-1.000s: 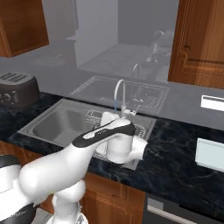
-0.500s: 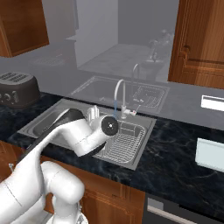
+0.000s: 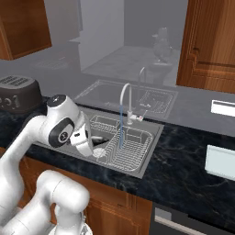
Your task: Take the fish out of the fridge, briefly rinse it in the sink, and place it on the tray next to the sink.
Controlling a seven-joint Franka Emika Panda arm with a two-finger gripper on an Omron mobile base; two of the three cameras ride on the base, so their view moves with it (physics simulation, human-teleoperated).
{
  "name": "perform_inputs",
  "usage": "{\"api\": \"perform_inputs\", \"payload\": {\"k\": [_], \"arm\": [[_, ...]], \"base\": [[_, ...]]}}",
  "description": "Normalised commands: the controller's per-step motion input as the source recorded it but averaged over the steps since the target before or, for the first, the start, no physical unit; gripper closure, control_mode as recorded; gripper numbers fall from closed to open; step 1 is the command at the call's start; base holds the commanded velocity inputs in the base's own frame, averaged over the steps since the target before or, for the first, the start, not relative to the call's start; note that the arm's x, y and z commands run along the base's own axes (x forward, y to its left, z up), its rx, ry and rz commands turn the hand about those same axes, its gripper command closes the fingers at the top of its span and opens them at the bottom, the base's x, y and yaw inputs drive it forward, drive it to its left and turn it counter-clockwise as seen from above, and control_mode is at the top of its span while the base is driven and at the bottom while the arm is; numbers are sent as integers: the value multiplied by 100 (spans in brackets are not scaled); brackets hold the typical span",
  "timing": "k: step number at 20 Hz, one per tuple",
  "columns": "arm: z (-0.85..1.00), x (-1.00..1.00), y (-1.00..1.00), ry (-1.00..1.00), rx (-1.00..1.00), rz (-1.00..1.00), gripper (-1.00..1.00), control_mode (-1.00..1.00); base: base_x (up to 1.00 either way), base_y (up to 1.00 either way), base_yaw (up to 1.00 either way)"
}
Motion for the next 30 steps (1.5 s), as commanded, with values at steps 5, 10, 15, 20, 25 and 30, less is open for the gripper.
{"api": "perform_inputs", "payload": {"k": [5, 10, 15, 20, 25, 30], "arm": [[0, -8, -2, 7, -20, -9, 100, -100], [0, -8, -1, 0, 0, 0, 100, -100], [13, -50, -1, -13, 0, 0, 100, -100], [-6, -63, 0, -10, 1, -2, 100, -100], [0, 0, 0, 0, 0, 0, 100, 100], [0, 0, 0, 0, 0, 0, 100, 100]], "base": [[0, 0, 0], [0, 0, 0], [0, 0, 0], [0, 0, 0], [-100, -36, -12], [-59, -99, -22]]}}
